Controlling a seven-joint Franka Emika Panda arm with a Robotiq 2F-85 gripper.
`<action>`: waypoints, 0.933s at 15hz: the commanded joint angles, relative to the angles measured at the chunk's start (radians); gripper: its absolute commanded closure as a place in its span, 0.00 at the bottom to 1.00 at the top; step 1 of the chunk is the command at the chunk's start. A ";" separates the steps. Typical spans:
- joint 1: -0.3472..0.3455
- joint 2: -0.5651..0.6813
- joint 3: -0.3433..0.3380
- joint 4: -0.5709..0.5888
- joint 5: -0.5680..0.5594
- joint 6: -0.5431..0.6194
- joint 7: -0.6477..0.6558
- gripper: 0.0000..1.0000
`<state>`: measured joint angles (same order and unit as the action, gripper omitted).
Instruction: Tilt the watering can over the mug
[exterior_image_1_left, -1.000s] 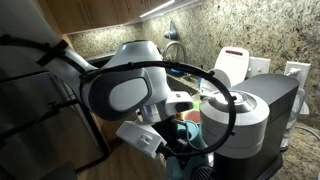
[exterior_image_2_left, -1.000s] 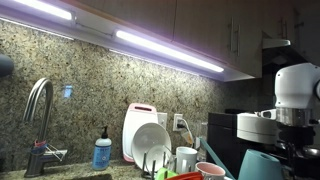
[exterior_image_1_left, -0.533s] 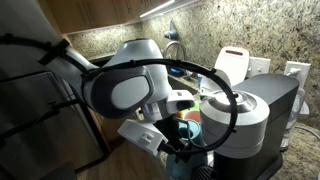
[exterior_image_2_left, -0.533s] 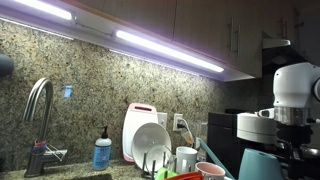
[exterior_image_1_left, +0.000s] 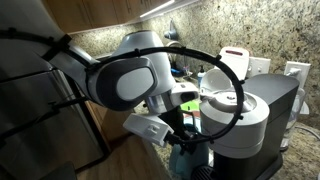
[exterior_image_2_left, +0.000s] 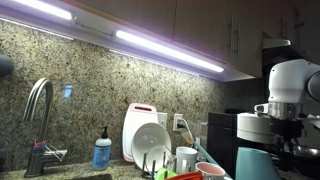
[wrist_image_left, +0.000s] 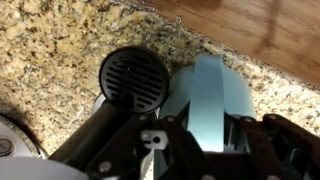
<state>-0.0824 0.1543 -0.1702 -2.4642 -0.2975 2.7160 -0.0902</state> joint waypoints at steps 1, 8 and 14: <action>-0.005 -0.020 0.006 0.015 0.003 0.002 0.023 0.98; -0.006 -0.018 0.010 0.035 0.021 0.006 0.035 0.98; -0.010 -0.030 0.019 0.039 0.077 0.011 0.028 0.98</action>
<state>-0.0826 0.1519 -0.1658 -2.4262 -0.2483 2.7162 -0.0706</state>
